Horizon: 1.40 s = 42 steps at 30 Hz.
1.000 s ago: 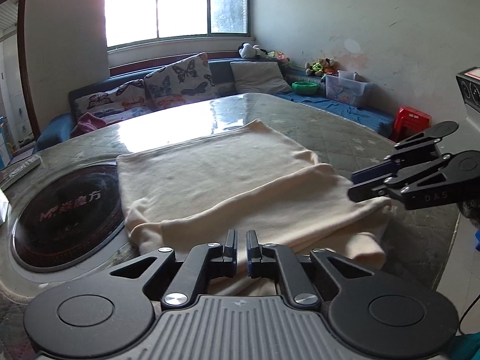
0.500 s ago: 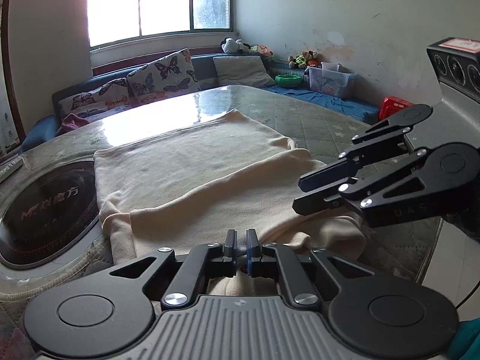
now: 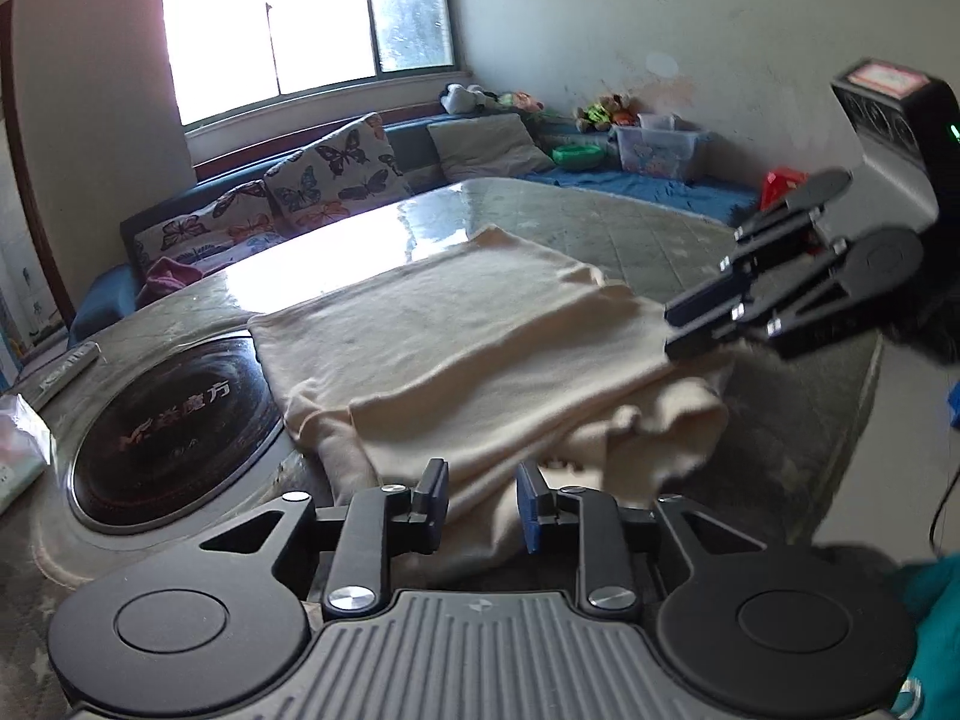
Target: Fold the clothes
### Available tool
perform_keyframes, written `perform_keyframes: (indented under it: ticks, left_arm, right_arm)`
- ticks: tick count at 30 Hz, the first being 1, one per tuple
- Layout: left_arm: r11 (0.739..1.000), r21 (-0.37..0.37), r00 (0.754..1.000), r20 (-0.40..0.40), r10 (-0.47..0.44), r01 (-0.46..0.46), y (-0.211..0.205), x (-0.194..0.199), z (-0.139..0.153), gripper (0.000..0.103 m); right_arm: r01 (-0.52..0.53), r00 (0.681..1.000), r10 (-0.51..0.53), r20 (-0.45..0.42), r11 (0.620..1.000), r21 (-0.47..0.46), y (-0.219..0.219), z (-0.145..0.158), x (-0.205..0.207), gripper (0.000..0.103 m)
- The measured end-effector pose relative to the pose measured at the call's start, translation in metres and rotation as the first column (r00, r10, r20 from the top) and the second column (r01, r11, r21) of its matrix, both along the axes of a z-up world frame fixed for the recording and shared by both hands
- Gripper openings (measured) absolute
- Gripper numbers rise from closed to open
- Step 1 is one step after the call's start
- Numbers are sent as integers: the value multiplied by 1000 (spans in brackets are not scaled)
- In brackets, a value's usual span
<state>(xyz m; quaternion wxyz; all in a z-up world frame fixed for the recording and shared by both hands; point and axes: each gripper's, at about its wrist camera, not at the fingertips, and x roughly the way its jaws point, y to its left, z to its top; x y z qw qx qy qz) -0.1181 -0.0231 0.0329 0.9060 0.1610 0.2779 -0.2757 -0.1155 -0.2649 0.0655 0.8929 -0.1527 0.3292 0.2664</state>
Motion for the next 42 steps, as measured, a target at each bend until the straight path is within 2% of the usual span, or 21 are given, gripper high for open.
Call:
perform_keyframes:
  ticks: [3,5,7,12,15,18,20,26,30,33,35,38,42]
  left_arm:
    - [998,50,999,22,-49,48,-3,-12,-5,39]
    - [994,71,996,37,-81,78,-7,-17,-9,39]
    - [991,87,993,54,-104,99,-12,-19,-14,39]
    - [986,116,988,84,-129,119,-23,-16,-24,39]
    - [985,122,986,102,-135,122,-26,-13,-28,30]
    - [989,99,988,96,-117,108,-23,-6,-26,15]
    - [994,62,990,95,-101,95,-18,0,-21,11]
    - [997,-60,998,55,-45,48,-8,31,-4,9]
    - [994,-106,999,34,-31,35,-7,52,3,9]
    - [993,-112,1000,13,-23,24,-6,62,1,8]
    - [994,-106,1000,6,-19,20,-4,63,-1,9]
    - [996,-86,999,10,-33,34,3,54,-4,10]
    - [998,-47,999,25,-46,47,11,39,-9,27]
  right_arm:
    - [-14,1000,14,2,999,-35,-5,0,-9,29]
    - [-25,1000,26,4,998,-56,-6,-2,-14,34]
    - [-39,999,39,7,996,-77,-6,-4,-20,39]
    - [-70,997,72,15,990,-120,-2,-10,-27,45]
    - [-83,996,86,21,987,-135,0,-12,-30,52]
    - [-103,993,111,37,980,-169,2,-17,-31,56]
    - [-115,991,125,42,976,-182,4,-19,-31,57]
    - [-152,986,161,51,976,-155,11,-22,-19,58]
    - [-166,984,173,48,979,-120,16,-23,-5,52]
    - [-172,984,175,38,981,-89,19,-24,5,41]
    - [-160,987,161,18,985,-58,18,-22,12,24]
    - [-134,991,134,-25,991,-2,14,-18,23,18]
    - [-111,992,114,-58,992,56,10,-10,32,16]
